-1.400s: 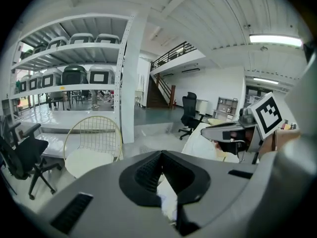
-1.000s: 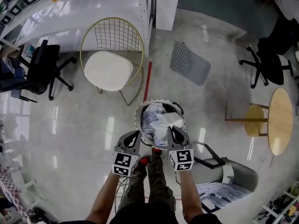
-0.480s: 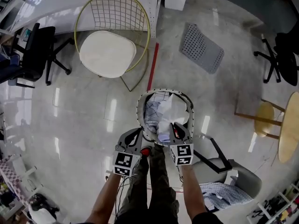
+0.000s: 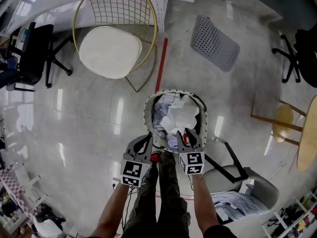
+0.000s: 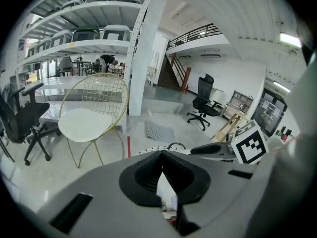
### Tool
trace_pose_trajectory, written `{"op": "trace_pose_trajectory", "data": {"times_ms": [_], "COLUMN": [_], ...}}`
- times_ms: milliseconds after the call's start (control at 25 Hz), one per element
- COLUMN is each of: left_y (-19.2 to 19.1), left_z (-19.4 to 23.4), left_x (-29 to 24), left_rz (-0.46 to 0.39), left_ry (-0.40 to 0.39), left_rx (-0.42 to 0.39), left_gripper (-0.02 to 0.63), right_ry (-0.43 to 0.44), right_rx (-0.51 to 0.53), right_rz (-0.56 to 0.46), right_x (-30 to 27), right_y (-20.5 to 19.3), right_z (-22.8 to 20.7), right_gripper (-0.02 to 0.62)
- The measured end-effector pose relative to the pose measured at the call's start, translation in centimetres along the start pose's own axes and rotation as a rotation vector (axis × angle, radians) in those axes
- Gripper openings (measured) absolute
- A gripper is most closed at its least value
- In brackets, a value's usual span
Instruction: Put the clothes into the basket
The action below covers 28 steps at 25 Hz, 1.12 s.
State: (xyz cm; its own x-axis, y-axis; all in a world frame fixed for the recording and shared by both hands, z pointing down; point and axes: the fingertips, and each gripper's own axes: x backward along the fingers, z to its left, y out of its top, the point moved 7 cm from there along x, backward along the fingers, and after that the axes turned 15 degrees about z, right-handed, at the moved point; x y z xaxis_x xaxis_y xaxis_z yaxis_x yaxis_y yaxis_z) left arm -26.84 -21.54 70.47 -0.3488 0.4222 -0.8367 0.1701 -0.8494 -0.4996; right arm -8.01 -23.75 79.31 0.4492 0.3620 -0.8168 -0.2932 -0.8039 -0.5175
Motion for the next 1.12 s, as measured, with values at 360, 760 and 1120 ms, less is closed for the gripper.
{"op": "trace_pose_trajectory", "data": {"times_ms": [360,760,1120], "left_y": [0.5,3.2,7.3], "left_z": [-0.8,-2.3,-4.0], "left_x": [1.6,7.0,13.8], "left_rz": [-0.018,-0.099,-0.215], "left_ry": [-0.005,0.006,0.0], "left_rx": [-0.026,-0.089,-0.17], "left_gripper": [0.006,0.006,0.006], "right_ry": [0.013,-0.027,-0.089], "right_rx": [-0.019,-0.013,0.0], "right_rz": [-0.048,-0.16,-0.303], "right_x": [1.8,8.5,16.9], "right_y": [0.6,3.9,8.7], "right_z": [1.1,3.3,5.5], "right_gripper": [0.249,0.249,0.202]}}
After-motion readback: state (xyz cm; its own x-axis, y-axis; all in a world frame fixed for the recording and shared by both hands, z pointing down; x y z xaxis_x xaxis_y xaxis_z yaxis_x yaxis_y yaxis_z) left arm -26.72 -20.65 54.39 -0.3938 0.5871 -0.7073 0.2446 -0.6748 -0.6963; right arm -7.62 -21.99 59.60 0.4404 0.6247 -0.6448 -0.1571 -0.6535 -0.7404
